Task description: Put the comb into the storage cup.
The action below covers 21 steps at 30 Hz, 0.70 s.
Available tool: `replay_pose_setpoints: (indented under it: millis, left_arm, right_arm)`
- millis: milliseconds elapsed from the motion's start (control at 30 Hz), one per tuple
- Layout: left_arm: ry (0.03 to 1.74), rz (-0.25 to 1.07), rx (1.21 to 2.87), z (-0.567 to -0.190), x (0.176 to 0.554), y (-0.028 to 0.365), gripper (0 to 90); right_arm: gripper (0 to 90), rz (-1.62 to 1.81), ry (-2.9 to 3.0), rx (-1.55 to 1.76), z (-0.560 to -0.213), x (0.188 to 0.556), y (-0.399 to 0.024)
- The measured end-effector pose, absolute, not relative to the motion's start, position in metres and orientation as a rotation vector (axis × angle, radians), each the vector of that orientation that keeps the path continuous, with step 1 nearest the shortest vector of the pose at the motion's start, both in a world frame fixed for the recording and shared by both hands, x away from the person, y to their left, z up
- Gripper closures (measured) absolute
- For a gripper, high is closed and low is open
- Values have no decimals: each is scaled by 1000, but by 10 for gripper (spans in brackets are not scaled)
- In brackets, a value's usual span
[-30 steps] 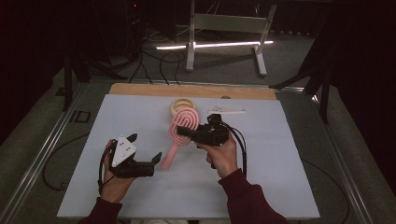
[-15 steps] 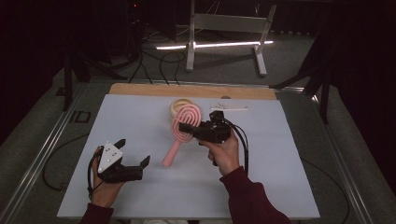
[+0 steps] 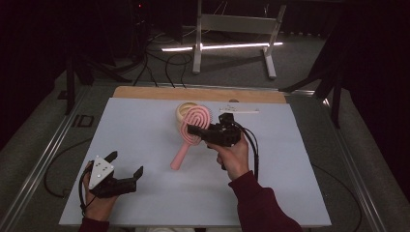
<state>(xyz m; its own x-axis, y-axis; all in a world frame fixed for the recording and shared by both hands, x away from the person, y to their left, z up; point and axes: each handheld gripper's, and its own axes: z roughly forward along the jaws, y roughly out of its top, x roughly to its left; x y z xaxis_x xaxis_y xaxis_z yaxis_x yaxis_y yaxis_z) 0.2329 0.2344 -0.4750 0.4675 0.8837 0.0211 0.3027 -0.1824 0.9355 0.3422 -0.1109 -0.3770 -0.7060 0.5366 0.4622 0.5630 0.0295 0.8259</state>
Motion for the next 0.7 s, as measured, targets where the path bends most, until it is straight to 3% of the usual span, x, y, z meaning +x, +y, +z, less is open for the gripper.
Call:
replay_pose_setpoints:
  millis: [700]
  left_arm:
    - [1052,697,1732,-485,232,242,7]
  right_arm:
    - [631,-1829,-2204,-1233,-371,351,-113]
